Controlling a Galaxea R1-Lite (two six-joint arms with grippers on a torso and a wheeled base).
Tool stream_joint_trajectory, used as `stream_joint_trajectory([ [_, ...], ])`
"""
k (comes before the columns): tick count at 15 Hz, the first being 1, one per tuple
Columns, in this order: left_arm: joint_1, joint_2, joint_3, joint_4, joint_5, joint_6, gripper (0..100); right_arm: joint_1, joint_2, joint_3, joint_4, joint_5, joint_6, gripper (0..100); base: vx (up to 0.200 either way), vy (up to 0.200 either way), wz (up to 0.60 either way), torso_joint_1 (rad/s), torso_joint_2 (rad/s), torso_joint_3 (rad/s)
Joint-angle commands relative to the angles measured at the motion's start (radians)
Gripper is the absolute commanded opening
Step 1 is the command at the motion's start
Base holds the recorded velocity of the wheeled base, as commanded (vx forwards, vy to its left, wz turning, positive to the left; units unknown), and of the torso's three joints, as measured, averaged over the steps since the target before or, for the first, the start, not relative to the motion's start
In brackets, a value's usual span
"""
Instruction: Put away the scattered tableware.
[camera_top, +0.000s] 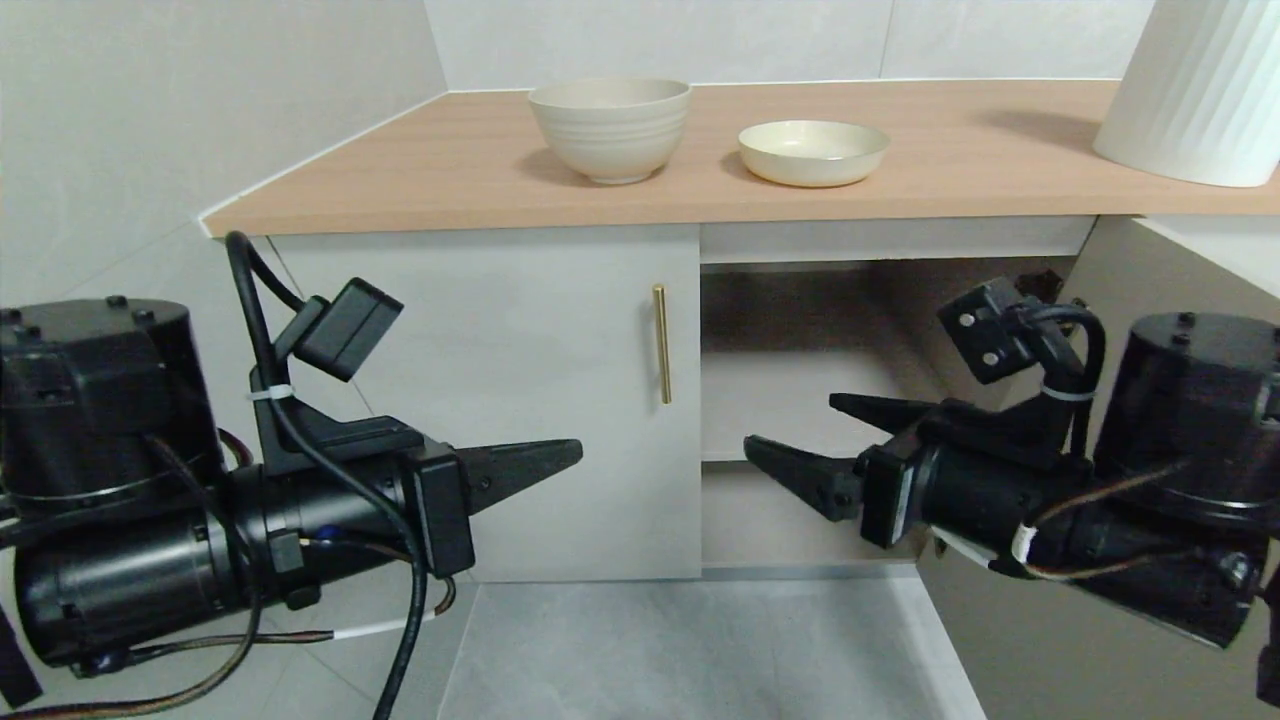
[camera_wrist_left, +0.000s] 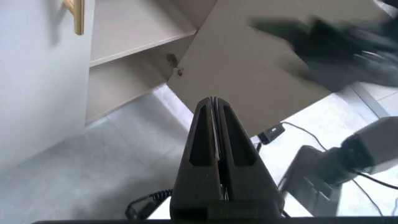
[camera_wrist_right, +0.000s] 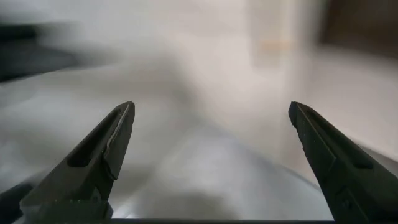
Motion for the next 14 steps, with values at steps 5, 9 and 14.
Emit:
stream_joint_trajectory([
  [5, 0.089, -0.082, -0.143, 0.207, 0.031, 0.076, 100, -0.108, 0.027, -0.260, 0.401, -0.144, 0.076, 100, 0.000, 0.000, 0.00, 0.000, 0.00, 0.000],
  [9, 0.086, -0.092, -0.131, 0.174, 0.039, 0.083, 100, -0.110, -0.042, -0.252, 0.457, -0.150, 0.077, 100, 0.000, 0.000, 0.00, 0.000, 0.00, 0.000],
  [14, 0.085, -0.092, -0.112, 0.139, 0.074, 0.127, 100, -0.110, -0.077, -0.249, 0.502, -0.227, 0.076, 100, 0.000, 0.000, 0.00, 0.000, 0.00, 0.000],
])
